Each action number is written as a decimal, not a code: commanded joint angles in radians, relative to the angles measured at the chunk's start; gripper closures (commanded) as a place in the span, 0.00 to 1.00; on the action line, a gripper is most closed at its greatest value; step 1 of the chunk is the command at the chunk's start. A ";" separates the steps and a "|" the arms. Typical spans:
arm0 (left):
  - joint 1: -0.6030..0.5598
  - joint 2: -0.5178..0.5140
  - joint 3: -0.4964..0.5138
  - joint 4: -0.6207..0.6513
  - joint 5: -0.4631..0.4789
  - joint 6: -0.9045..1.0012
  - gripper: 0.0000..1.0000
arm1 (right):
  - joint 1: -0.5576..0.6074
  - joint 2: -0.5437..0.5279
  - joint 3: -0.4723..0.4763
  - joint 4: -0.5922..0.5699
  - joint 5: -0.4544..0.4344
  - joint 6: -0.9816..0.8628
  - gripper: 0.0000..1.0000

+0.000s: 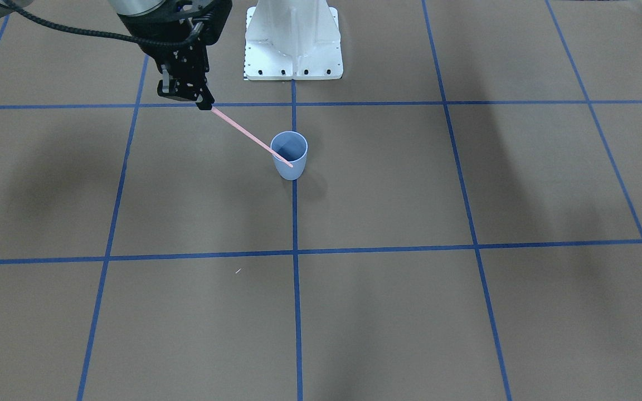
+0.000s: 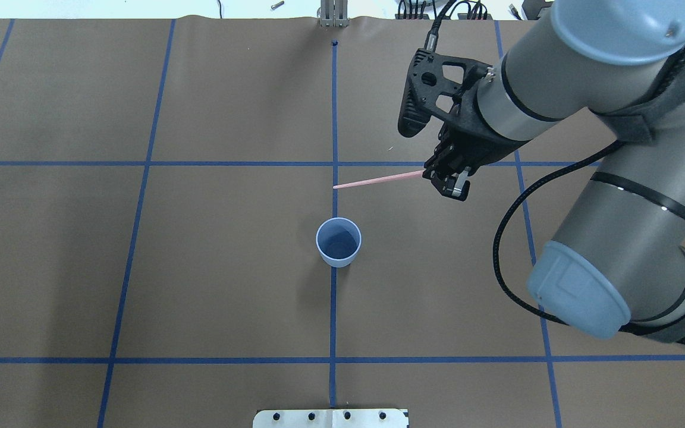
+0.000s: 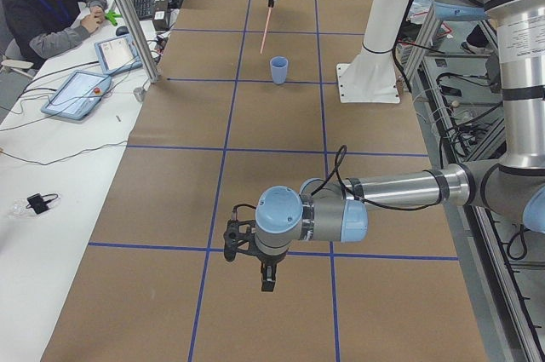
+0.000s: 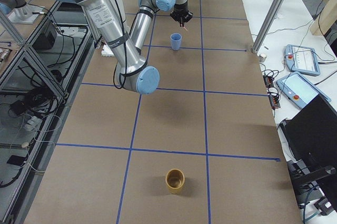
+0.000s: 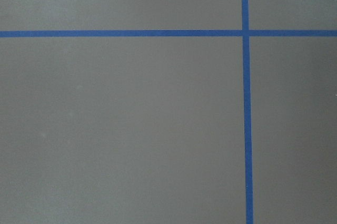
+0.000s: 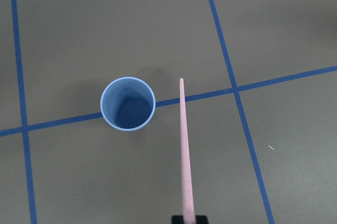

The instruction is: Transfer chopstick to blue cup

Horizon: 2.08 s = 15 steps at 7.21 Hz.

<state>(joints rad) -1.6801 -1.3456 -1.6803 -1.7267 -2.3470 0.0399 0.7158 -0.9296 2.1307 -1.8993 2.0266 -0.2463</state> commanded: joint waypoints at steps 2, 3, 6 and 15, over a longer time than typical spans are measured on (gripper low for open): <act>0.000 0.000 0.011 -0.001 0.000 0.000 0.02 | -0.081 0.035 0.043 -0.150 -0.091 -0.004 1.00; 0.000 0.000 0.011 -0.001 0.000 0.000 0.02 | -0.094 0.034 0.058 -0.165 -0.091 -0.005 1.00; 0.000 0.000 0.010 -0.001 0.000 0.000 0.02 | -0.153 0.025 0.055 -0.179 -0.150 -0.005 1.00; 0.002 -0.001 0.010 -0.002 -0.002 0.000 0.02 | -0.257 0.023 0.034 -0.104 -0.290 -0.010 0.53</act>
<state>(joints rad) -1.6793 -1.3468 -1.6711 -1.7276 -2.3485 0.0400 0.4669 -0.8974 2.1636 -2.0388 1.7349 -0.2541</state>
